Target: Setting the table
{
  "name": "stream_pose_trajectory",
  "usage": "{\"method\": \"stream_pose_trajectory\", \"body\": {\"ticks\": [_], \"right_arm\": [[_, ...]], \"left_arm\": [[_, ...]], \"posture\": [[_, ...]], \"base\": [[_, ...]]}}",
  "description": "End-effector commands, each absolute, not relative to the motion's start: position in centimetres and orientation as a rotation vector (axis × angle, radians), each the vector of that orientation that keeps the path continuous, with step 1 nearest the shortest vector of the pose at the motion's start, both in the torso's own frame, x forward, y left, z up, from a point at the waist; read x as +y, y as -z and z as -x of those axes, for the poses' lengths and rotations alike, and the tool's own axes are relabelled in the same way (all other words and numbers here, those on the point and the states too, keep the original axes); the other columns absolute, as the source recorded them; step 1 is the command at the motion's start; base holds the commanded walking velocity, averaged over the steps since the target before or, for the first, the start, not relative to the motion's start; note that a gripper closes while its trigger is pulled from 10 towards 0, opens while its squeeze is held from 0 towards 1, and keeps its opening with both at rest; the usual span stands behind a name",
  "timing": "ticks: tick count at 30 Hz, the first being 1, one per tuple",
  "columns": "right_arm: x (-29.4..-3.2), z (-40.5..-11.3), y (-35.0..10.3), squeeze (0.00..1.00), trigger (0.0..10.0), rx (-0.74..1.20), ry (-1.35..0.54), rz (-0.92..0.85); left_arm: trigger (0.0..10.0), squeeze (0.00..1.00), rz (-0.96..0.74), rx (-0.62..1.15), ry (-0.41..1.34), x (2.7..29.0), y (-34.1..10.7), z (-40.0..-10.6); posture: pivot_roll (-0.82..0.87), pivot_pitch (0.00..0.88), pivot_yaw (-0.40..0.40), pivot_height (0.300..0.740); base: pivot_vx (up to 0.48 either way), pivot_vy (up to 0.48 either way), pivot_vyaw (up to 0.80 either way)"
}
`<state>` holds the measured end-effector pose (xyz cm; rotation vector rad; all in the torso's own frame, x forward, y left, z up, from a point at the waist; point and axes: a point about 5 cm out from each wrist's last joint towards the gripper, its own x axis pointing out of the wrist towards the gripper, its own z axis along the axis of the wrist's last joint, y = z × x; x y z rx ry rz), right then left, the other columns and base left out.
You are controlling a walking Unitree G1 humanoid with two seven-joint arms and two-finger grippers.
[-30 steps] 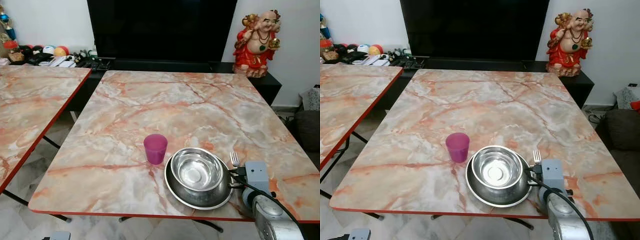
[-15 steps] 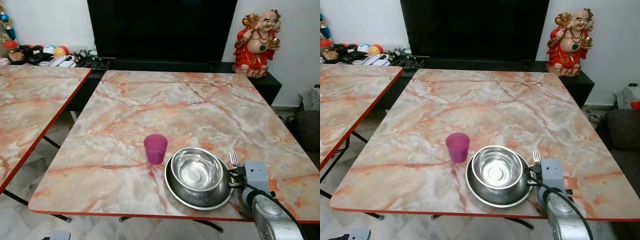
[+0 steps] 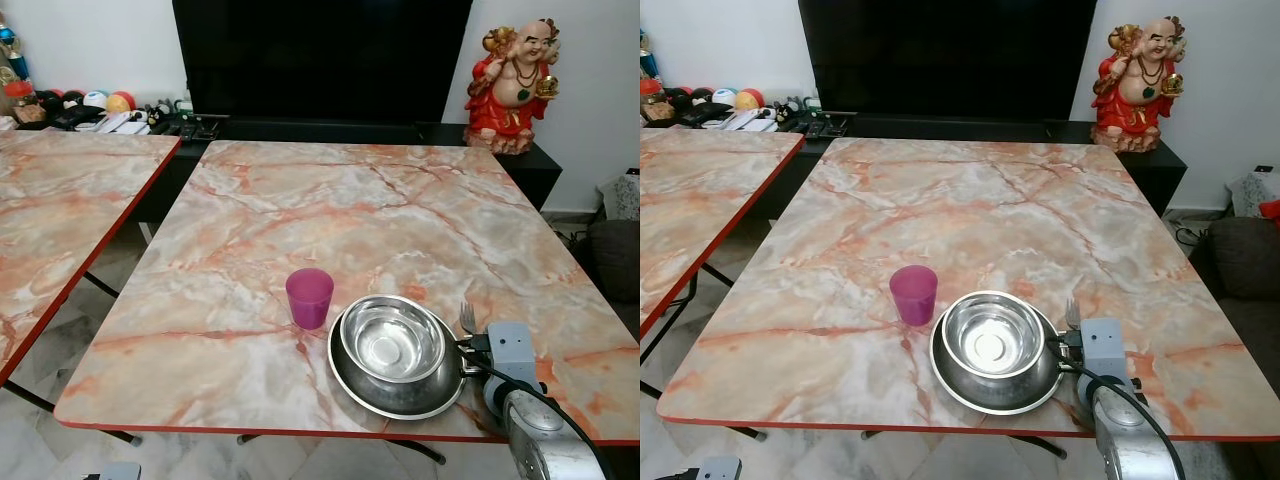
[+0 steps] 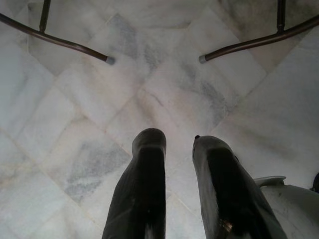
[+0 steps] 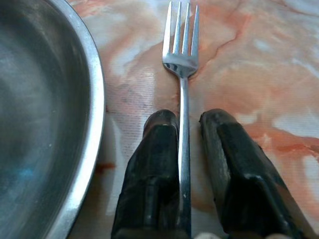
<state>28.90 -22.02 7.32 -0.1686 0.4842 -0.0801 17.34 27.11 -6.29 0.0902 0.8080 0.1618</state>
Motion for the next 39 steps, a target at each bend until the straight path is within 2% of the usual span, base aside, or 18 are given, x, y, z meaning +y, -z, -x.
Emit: {"method": "stream_pose_trajectory", "body": {"ticks": [1, 31, 39], "right_arm": [[-21.9, -28.9, -6.9, 0.0, 10.0, 0.509, 0.075, 0.169], [-21.7, -29.9, -9.0, 0.0, 10.0, 0.397, 0.065, 0.149], [-22.7, -30.6, -11.2, 0.0, 10.0, 0.246, 0.146, 0.135]], "left_arm": [[10.0, 0.0, -0.09, 0.82, -0.168, 27.4, 6.3, -17.2], [10.0, 0.0, -0.086, 0.818, -0.168, 27.1, 6.3, -17.4], [10.0, 0.0, -0.087, 0.815, -0.172, 27.1, 6.3, -17.5]], "posture": [[-0.03, 0.033, 0.019, 0.74], [-0.03, 0.024, 0.016, 0.74], [-0.03, 0.015, 0.016, 0.74]], "base": [[0.0, 0.0, 0.0], [0.0, 0.0, 0.0], [0.0, 0.0, 0.0]]}}
